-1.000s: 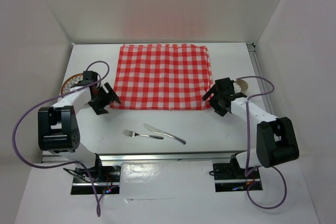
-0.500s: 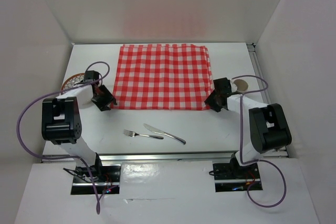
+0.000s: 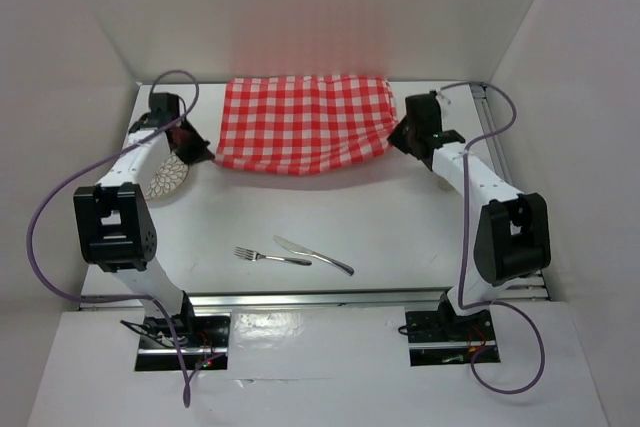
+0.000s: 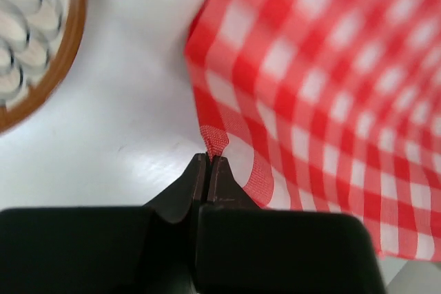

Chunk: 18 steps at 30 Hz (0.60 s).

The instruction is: Set the dinner table for one person

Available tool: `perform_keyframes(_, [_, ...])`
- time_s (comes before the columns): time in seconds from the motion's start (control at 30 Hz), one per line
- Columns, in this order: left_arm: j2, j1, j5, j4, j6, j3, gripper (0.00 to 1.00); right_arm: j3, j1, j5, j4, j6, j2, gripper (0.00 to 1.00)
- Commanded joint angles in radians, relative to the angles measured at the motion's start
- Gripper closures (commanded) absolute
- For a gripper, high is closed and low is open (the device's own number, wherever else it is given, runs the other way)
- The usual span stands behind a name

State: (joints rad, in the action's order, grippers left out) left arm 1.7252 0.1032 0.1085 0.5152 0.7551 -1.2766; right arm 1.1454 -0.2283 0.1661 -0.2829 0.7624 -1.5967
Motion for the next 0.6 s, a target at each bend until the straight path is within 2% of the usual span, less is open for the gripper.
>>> perform_keyframes(0.0, [-0.081, 0.004, 0.0, 0.063, -0.045, -0.197, 1.0, 0.146, 0.004, 0.052, -0.024, -0.055, 0.034, 1.0])
perform_keyframes(0.1, [-0.113, 0.004, -0.009, 0.108, -0.056, -0.23, 1.0, 0.139, 0.004, 0.052, -0.035, -0.064, 0.087, 1.0])
perform_keyframes(0.23, [-0.193, 0.004, 0.005, 0.003, -0.019, -0.007, 1.0, -0.083, 0.004, 0.052, -0.001, 0.023, 0.179, 1.0])
perform_keyframes(0.33, [-0.203, 0.004, 0.005, -0.009, -0.008, 0.118, 1.0, -0.168, 0.004, 0.038, -0.004, 0.064, 0.217, 1.0])
perform_keyframes(0.5, [-0.23, 0.004, 0.005, -0.059, -0.008, 0.278, 1.0, -0.331, -0.063, 0.061, -0.044, 0.077, 0.274, 0.99])
perform_keyframes(0.53, [-0.23, 0.004, -0.006, -0.06, -0.008, 0.29, 1.0, -0.345, -0.063, 0.072, -0.061, 0.087, 0.288, 0.96])
perform_keyframes(0.57, [-0.23, 0.004, -0.006, -0.06, -0.019, 0.299, 1.0, -0.366, -0.063, 0.072, -0.071, 0.087, 0.288, 0.83])
